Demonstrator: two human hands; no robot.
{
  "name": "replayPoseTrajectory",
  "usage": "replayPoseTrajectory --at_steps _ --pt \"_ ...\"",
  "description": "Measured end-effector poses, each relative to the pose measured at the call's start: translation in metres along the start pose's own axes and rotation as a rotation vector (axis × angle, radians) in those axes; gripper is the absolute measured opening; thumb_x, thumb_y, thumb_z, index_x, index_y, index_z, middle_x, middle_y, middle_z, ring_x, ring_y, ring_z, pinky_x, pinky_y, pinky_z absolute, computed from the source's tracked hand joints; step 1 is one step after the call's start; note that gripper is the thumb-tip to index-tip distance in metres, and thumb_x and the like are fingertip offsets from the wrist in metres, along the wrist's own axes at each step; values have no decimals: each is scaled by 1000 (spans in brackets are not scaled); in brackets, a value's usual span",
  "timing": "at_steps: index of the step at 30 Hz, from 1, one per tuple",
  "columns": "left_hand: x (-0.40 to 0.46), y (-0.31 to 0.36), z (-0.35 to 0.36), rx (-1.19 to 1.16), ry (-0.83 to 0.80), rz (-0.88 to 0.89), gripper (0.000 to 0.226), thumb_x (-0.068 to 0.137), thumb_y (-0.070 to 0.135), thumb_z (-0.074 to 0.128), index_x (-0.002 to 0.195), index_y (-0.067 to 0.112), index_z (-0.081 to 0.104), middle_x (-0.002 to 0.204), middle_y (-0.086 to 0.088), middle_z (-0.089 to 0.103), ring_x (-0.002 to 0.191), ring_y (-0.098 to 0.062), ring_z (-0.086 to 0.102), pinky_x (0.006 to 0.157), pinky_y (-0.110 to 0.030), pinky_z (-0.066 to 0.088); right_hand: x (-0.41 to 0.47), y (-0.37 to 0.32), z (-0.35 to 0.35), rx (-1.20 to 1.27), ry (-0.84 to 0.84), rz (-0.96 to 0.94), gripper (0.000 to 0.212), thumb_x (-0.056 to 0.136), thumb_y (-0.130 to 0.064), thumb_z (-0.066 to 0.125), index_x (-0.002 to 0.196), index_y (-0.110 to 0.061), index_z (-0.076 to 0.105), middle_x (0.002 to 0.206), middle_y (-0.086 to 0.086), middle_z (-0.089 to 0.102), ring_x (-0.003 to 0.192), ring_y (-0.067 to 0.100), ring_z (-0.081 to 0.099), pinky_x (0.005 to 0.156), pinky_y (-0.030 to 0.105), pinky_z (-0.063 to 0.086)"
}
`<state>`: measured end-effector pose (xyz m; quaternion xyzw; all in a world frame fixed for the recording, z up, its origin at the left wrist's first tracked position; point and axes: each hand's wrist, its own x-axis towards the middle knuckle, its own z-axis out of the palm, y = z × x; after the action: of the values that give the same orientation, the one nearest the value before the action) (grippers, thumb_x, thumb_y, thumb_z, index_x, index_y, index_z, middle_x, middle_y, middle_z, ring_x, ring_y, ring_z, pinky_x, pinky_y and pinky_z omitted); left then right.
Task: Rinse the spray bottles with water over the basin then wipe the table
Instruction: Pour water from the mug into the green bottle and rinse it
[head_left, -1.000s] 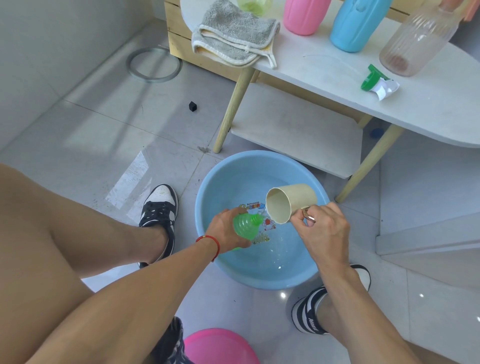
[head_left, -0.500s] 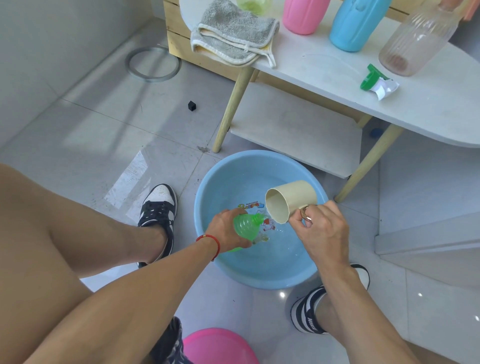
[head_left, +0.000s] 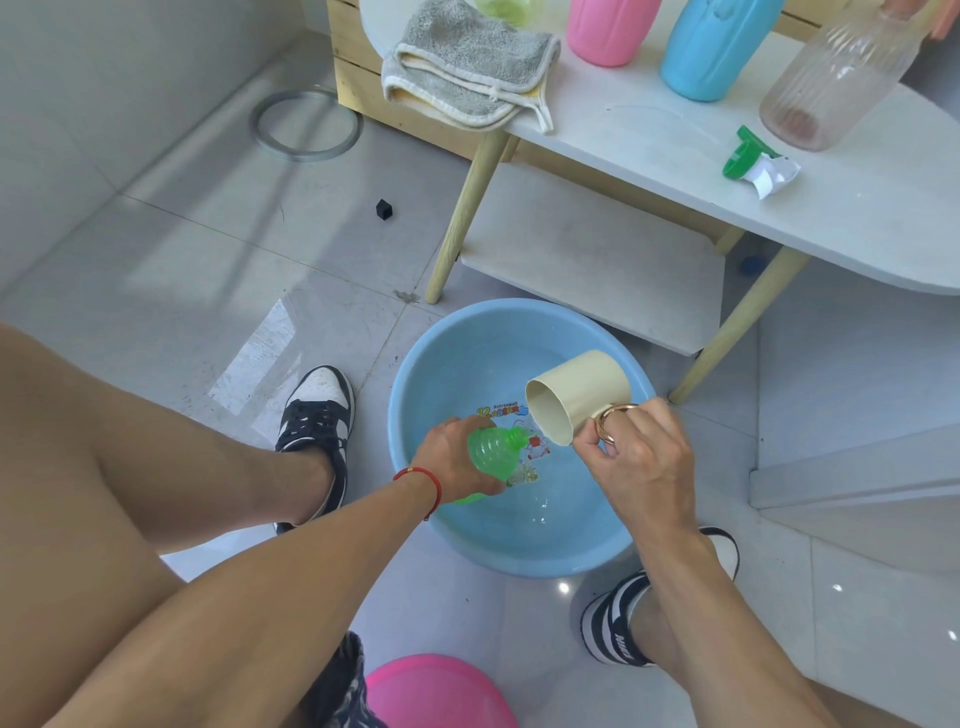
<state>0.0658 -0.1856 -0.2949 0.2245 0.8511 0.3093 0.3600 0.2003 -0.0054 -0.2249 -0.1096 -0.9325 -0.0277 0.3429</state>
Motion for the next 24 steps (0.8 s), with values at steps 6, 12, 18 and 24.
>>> replayPoseTrajectory --at_steps 6,12,18,24 --pt "0 0 0 0 -2 -4 87 64 36 92 142 34 52 133 2 54 126 -21 50 101 -36 48 0 0 0 -2 4 -31 36 87 -2 64 60 -13 43 56 2 38 60 27 40 53 43 44" --pt "1 1 0 16 1 -2 87 63 38 92 141 34 53 131 3 55 123 -21 52 98 -33 49 2 -4 -4 12 17 -81 37 85 -2 65 59 -14 41 57 3 35 59 27 40 52 41 40" --pt "2 -1 1 33 -12 7 87 63 38 93 140 33 53 129 2 55 122 -21 52 98 -34 49 3 -7 -6 1 27 -91 38 84 -3 67 58 -14 41 57 3 35 60 27 40 52 40 38" --pt "5 -4 3 -2 0 23 87 59 38 94 136 34 55 129 3 55 122 -20 52 99 -33 48 -10 1 8 98 -243 417 34 91 -12 70 61 -11 55 56 3 55 67 26 45 53 36 45"
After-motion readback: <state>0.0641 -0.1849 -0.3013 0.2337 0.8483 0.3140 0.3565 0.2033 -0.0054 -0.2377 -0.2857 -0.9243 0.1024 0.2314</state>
